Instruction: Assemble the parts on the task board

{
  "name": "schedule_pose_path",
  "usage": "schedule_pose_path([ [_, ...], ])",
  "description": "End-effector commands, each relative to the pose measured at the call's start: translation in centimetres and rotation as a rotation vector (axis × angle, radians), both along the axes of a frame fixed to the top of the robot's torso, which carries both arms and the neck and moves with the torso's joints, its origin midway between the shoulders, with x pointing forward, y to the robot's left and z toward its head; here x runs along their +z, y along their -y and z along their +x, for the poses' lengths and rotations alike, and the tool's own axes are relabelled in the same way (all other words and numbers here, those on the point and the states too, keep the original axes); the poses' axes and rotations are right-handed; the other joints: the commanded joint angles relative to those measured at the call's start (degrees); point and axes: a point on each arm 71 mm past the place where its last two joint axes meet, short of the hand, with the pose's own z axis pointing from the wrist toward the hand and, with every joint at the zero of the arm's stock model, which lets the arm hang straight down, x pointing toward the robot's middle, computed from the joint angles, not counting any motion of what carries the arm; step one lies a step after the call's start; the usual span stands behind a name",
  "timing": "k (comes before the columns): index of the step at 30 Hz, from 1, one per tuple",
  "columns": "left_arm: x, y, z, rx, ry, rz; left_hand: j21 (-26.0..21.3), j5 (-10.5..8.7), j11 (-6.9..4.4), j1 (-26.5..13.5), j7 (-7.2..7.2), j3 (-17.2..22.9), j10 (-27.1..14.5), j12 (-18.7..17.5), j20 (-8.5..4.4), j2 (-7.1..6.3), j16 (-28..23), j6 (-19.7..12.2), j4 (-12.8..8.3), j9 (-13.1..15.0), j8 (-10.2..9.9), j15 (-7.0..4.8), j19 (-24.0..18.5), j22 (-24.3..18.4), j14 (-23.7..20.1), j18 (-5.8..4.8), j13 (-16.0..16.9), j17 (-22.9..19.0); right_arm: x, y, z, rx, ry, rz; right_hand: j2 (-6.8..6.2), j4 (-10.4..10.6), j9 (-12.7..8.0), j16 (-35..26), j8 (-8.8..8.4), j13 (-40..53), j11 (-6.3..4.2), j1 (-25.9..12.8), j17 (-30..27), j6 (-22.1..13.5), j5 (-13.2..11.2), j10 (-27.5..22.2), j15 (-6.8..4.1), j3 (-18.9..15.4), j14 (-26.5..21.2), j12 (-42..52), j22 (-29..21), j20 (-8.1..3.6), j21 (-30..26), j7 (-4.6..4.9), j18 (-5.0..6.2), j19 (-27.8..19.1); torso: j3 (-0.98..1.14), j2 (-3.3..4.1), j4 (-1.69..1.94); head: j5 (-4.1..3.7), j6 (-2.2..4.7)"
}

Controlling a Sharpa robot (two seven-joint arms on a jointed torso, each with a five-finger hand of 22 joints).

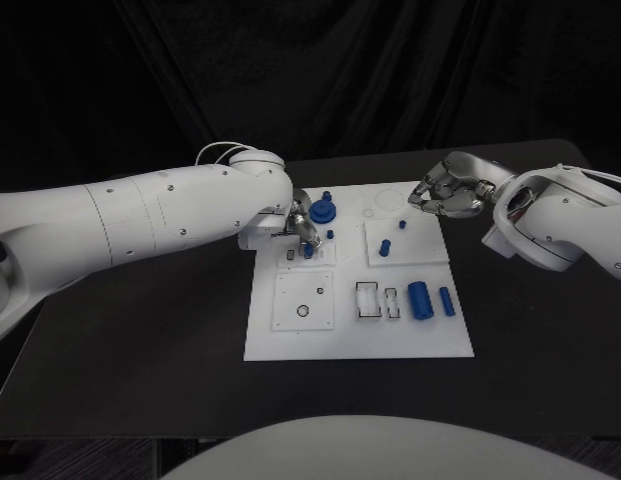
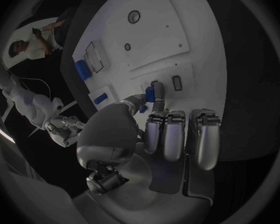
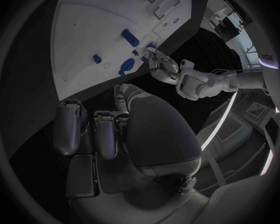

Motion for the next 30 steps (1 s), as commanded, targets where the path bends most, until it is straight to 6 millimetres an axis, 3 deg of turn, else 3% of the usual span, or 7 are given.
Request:
schedule_pose_path([
  [1,-0.3,-0.3,-0.1,0.027,0.021,-0.015,0.17,0.22,-0.25,-0.46,-0.11,0.40,6.15,0.20,-0.39,-0.03,0.38,0.49,-0.11,0.06,-0.22,-0.16,5.93,15.09,6.06,-0.80,15.09,15.09,-0.2,0.1,0.0,-0.013,-0.022,-0.013,0.09,-0.04,0.06,-0.35,-0.21,13.91,0.26,0.41,12.67,0.11,0.40,4.46,0.32,0.35,4.97,-0.30,10.58,0.03,-0.35,0.11,0.71,-0.38,0.01,-0.02,-0.01,0.19,-0.01],
  [12,-0.6,-1.3,-0.5,0.074,-0.001,-0.061,0.17,-0.54,-0.22,-1.68,-0.02,1.41,6.15,0.20,-0.38,-0.03,0.38,0.36,0.22,0.01,-0.85,-0.19,5.93,15.09,6.06,-0.80,15.09,15.09,-0.4,0.2,-0.1,-0.014,-0.040,-0.024,0.07,-0.01,0.07,-0.62,-0.23,13.69,0.28,0.36,12.40,0.08,0.40,4.19,0.33,0.37,4.85,-0.49,10.49,0.04,-0.65,0.14,0.78,-0.53,-0.02,0.07,0.09,0.95,-0.01],
  [16,-0.7,-1.3,-0.6,0.096,-0.029,-0.095,0.17,-0.38,-0.22,-1.69,-0.02,1.89,6.15,0.20,-0.37,0.13,0.38,0.29,0.10,0.00,-1.03,-0.19,5.93,15.09,6.06,-0.80,15.09,15.09,-0.4,0.2,-0.1,-0.014,-0.045,-0.027,0.08,0.00,0.08,-0.77,-0.24,13.62,0.29,0.34,12.26,0.07,0.40,4.09,0.34,0.39,4.79,-0.55,10.44,0.05,-0.82,0.14,0.82,-0.62,-0.01,0.14,-0.05,1.47,-0.01],
  [27,-1.0,-1.4,-0.8,0.124,-0.044,-0.126,0.17,-0.24,-0.21,-1.66,0.01,2.21,6.15,0.20,-0.36,0.11,0.38,0.23,-0.09,0.00,-1.16,-0.19,5.93,15.09,6.06,-0.80,15.09,15.09,-0.5,0.2,-0.1,-0.015,-0.052,-0.030,0.12,0.01,0.10,-0.97,-0.24,13.46,0.30,0.34,12.06,0.07,0.41,3.89,0.36,0.47,4.69,-0.70,10.35,0.06,-1.10,0.15,0.88,-0.76,-0.06,0.12,0.11,1.18,-0.01],
  [30,-1.2,-1.4,-0.9,0.127,-0.045,-0.127,0.17,-0.24,-0.21,-1.66,0.01,2.21,6.15,0.20,-0.36,0.11,0.38,0.23,-0.09,0.00,-1.16,-0.19,5.93,15.09,6.06,-0.80,15.09,15.09,-0.5,0.2,-0.1,-0.016,-0.052,-0.030,0.12,0.01,0.10,-0.97,-0.24,13.46,0.30,0.34,12.06,0.07,0.41,3.89,0.36,0.47,4.69,-0.70,10.35,0.06,-1.10,0.15,0.88,-0.76,-0.03,0.11,-0.02,1.40,-0.01],
])
